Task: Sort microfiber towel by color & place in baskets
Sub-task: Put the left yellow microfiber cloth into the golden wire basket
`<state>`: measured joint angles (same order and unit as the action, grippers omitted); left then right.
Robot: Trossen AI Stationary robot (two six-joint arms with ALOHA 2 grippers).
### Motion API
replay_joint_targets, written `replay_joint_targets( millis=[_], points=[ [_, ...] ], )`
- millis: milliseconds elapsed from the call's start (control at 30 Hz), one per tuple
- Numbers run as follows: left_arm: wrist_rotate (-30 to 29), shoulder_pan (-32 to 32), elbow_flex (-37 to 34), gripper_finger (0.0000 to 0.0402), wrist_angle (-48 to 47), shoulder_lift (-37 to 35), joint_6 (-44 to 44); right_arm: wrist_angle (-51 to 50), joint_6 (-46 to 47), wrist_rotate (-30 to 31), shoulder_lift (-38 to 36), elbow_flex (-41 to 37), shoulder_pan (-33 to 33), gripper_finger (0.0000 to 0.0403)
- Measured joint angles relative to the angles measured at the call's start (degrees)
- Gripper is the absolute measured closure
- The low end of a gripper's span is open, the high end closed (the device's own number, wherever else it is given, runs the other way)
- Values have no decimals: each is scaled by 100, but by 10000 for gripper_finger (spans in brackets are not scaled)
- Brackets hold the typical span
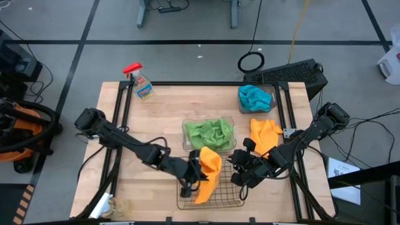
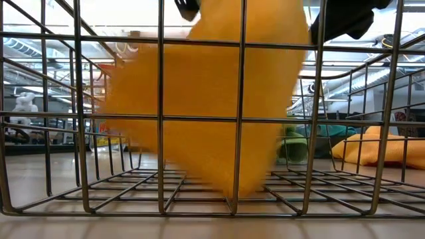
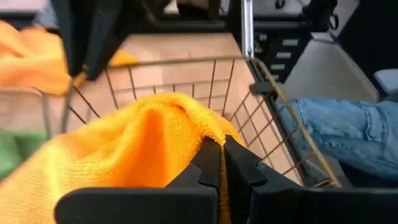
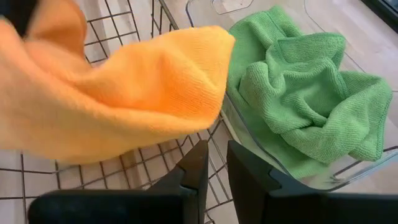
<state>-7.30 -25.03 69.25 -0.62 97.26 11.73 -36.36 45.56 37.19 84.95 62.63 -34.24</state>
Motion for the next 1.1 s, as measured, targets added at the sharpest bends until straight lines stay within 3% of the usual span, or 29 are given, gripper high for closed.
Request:
replay_joint_targets(
  millis=[300, 500, 667, 900, 1100],
  points=[
    [147, 287, 2, 391, 272, 698, 0, -224, 17, -15, 0, 2, 0, 351],
    [828, 364, 2, 391, 597, 1186, 9, -279, 36, -33, -2, 2, 0, 351],
    [901, 421, 2, 388, 599, 1443, 358, -615, 289, -222, -4, 4, 0, 351],
    [920, 487, 2, 335, 675, 1513, 450, -1225, 897, -461, -4, 4, 0, 351],
    [912, 477, 6, 276, 991, 1452, 570, -1268, 898, -459, -4, 4, 0, 351]
  ],
)
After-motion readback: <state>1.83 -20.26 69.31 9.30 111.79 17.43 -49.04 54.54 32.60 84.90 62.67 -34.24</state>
